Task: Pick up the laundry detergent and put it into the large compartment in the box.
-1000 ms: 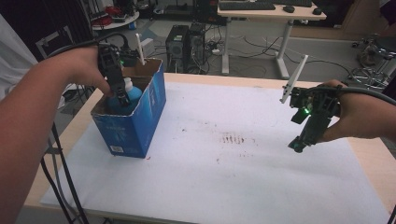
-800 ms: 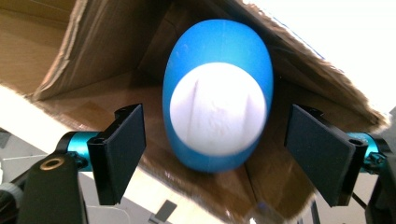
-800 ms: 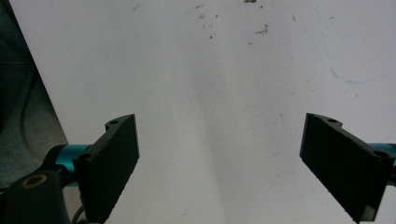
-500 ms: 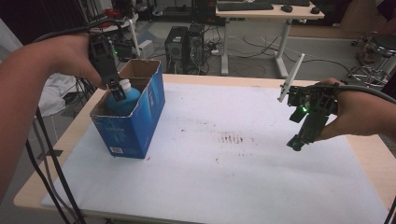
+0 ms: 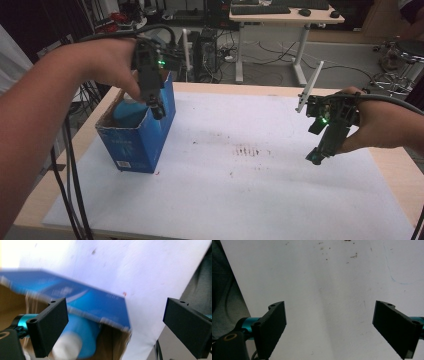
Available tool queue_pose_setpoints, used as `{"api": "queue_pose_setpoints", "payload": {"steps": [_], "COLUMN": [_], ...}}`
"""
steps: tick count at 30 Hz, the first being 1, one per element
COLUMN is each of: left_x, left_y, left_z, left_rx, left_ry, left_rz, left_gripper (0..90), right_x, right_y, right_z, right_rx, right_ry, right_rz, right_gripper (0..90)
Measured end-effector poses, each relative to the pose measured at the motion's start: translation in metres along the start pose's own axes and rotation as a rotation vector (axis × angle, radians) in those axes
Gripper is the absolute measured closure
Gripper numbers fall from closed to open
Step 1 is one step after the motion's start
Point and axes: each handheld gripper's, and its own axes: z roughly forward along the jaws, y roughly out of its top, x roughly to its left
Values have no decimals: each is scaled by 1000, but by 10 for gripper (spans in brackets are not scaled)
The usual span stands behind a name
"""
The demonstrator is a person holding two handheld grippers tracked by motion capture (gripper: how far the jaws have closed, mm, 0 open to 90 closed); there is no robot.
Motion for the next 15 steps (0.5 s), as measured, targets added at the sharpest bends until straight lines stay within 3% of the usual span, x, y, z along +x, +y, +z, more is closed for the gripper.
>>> {"api": "queue_pose_setpoints", "payload": {"steps": [8, 15], "left_x": [-21, -23], "left_y": [47, 62], "left_z": [14, 21], "left_rx": [10, 13], "left_ry": [-16, -33], "left_rz": [140, 170], "left_gripper": [59, 59], "right_x": [3, 2], "right_y": [4, 10], "right_z": [2, 5], "right_rx": [6, 5], "right_ry": [5, 11], "right_rz": [-14, -27], "right_gripper": [110, 110]}}
